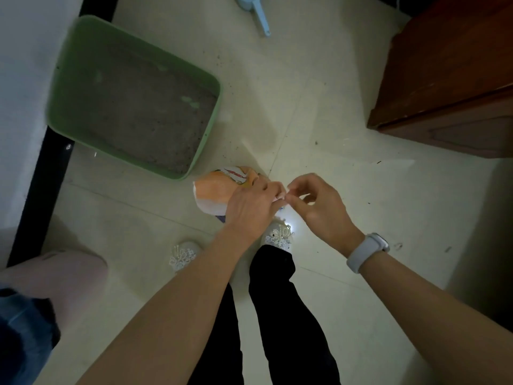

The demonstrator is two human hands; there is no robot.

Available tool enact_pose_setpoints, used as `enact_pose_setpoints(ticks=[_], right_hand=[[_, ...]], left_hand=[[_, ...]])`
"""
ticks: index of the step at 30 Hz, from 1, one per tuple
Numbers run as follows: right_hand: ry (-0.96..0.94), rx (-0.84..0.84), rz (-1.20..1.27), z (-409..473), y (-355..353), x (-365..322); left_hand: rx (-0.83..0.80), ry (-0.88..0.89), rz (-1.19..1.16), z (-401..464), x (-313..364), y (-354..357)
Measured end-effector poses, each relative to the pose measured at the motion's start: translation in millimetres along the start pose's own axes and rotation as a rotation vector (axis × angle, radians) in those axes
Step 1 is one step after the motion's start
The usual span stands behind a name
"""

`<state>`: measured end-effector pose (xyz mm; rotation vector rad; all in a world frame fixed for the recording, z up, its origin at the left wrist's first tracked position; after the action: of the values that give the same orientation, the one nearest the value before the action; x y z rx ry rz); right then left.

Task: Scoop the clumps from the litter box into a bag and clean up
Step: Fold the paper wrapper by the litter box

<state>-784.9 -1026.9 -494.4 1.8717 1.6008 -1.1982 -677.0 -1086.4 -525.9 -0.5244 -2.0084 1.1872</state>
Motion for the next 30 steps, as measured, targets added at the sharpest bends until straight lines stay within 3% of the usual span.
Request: enact_pose_setpoints(ticks=[4,11,16,20,24,30], right_hand=[[-0.011,0.108,-0.138,7.7,-26.2,26.2],[0.151,-0.268,-0.477,25.3,-2.4,87.4],[0.165,-0.4,-0.496,38.5,44.4,105.6],[0.131,-0.371,-0.426,48.7,67.6,110.9],[0.104,-0.381,-0.399,46.9,75.6,116.5],[-0.049,-0.41,-0.509,31.6,63.0,84.5]], left_hand=[[-0.082,-0.054,0.023,-6.3,-16.2,5.3],[0.022,-0.141,-0.031,-9.6,-38.4,3.1],[-0.037,-0.102,0.024,0.9,-50.1,2.4],[-0.16,-0.098,0.147,-4.4,-58.5,4.7],[0.037,-0.031,0.076,-23.2,-41.2,-12.5],[0.204,-0.181,-0.132,-58.6,-47.7,-72.2]])
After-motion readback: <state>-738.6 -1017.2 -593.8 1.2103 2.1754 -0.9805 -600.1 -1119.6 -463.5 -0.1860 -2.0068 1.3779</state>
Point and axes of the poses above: each hand's wrist, its own z-axis towards the middle knuckle, its own y-axis out of the palm, x = y × z, the point moved 4 cm from there along z, towards the middle knuckle, and after that the axes turned 8 degrees about z, right-handed, at the moved point
